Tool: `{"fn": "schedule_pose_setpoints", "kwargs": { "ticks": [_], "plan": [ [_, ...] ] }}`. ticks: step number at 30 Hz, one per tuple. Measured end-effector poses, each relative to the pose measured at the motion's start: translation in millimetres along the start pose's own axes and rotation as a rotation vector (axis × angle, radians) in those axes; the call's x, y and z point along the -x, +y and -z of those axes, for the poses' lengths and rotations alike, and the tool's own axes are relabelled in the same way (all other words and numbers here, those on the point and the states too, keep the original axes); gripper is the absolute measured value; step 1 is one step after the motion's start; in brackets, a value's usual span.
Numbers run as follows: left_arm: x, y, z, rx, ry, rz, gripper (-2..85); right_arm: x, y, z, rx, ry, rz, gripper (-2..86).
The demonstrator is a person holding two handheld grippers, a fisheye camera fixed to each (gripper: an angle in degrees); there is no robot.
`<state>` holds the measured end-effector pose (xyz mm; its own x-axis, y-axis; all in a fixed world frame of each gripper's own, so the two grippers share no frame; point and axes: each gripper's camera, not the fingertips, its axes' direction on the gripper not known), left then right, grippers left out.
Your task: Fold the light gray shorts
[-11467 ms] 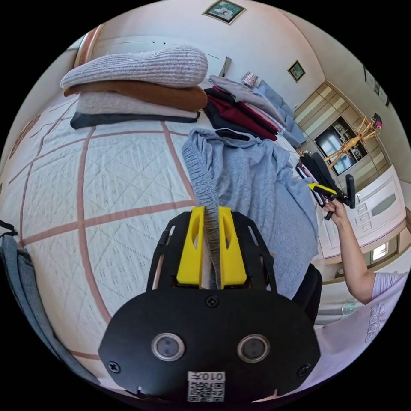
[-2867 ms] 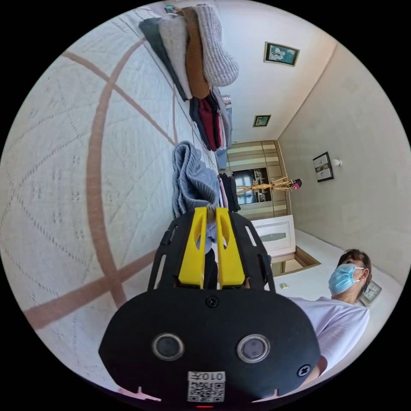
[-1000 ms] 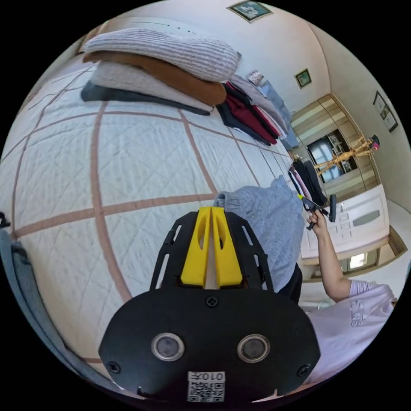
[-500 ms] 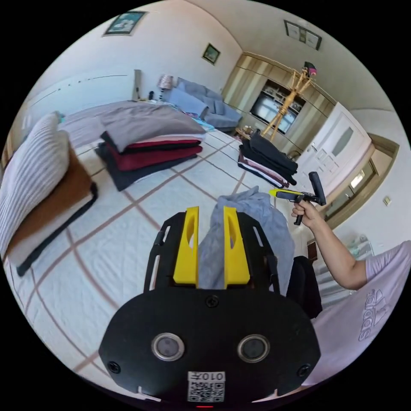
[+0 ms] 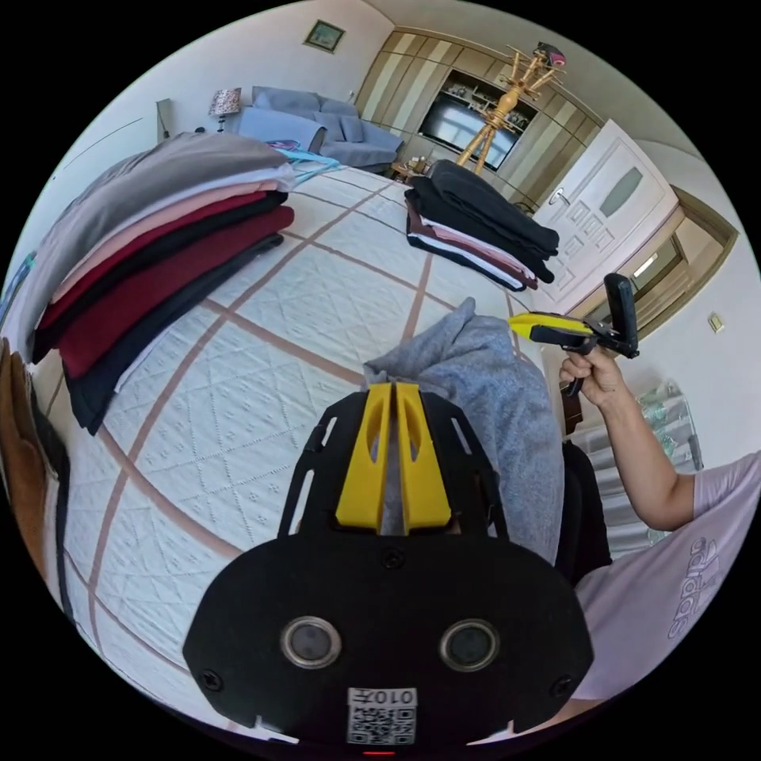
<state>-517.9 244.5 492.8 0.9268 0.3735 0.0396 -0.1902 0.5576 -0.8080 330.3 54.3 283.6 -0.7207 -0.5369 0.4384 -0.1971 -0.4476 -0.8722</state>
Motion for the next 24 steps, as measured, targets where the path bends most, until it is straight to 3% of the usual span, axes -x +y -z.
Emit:
{"fn": "schedule_pose_setpoints", "kwargs": {
  "ticks": [3,5,10,17,24],
  "plan": [
    [21.9,3.4,28.2,-0.099,-0.049,0.068,-0.1,-7.3,3.8,0.5,-0.003,-0.001,-0.008,7.2],
    [63.4,15.4,44.6,-0.181,0.019,0.233,-0.2,-12.2,5.1,-0.9,-0.011,-0.01,-0.018,7.3],
    [86.5,9.3,6.7,-0.03,0.045,0.277,-0.2,-10.6,-2.8,-14.6,0.016,-0.044,0.008,7.5],
    [101.1,18.6,12.6,-0.081,0.133,0.328,-0.1,-5.9,-33.8,-31.0,0.043,-0.05,0.046,8.2],
    [89.5,15.7,31.1,-0.077,0.069,0.279,-0.1,3.8,-65.6,-52.9,0.097,0.011,0.126,3.3]
  ]
}}
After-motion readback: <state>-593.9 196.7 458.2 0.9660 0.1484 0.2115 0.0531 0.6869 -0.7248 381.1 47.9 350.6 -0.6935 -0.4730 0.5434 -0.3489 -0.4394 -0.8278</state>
